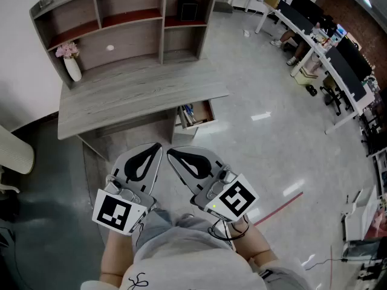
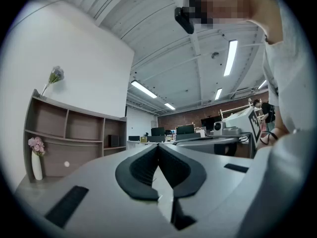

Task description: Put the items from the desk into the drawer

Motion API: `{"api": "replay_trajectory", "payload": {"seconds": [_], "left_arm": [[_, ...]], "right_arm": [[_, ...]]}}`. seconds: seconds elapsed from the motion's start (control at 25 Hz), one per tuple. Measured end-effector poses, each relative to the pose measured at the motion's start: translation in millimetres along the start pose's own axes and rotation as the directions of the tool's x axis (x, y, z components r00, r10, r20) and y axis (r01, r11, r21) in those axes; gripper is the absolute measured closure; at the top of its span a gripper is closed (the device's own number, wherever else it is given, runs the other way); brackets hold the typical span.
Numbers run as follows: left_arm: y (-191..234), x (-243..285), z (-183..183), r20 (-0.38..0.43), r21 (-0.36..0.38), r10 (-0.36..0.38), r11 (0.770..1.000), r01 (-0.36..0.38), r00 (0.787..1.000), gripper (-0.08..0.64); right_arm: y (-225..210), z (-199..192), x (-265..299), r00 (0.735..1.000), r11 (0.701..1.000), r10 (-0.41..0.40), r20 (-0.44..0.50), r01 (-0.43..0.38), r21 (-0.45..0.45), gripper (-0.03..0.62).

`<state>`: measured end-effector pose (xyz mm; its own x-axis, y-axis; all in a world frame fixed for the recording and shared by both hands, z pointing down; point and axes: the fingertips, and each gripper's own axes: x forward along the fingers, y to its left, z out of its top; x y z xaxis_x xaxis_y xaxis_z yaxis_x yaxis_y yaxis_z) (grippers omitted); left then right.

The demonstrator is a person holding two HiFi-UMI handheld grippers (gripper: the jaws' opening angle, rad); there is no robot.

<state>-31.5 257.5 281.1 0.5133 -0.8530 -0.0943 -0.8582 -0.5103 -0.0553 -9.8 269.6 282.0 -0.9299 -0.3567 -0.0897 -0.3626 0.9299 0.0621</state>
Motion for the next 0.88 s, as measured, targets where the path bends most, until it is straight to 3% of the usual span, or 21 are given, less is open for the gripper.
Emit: {"api": "replay_trajectory", "payload": {"seconds": [0.36,0.88], "left_arm": [[8,1,-1,0.005,-0.005,-0.016,1.0,0.016,1.0,0.552],[56,5,-8,-0.009,-0.005,-0.067,0.998,0.067,0.998,0.552]], "right_arm": [[-2,0,9,1.0,1.0,-0.011,0.004,0.011,-0.006,0.584],[-18,-11,61,0.998,0.997,-0.062,-0.012,0.062,0.042,0.584]]}}
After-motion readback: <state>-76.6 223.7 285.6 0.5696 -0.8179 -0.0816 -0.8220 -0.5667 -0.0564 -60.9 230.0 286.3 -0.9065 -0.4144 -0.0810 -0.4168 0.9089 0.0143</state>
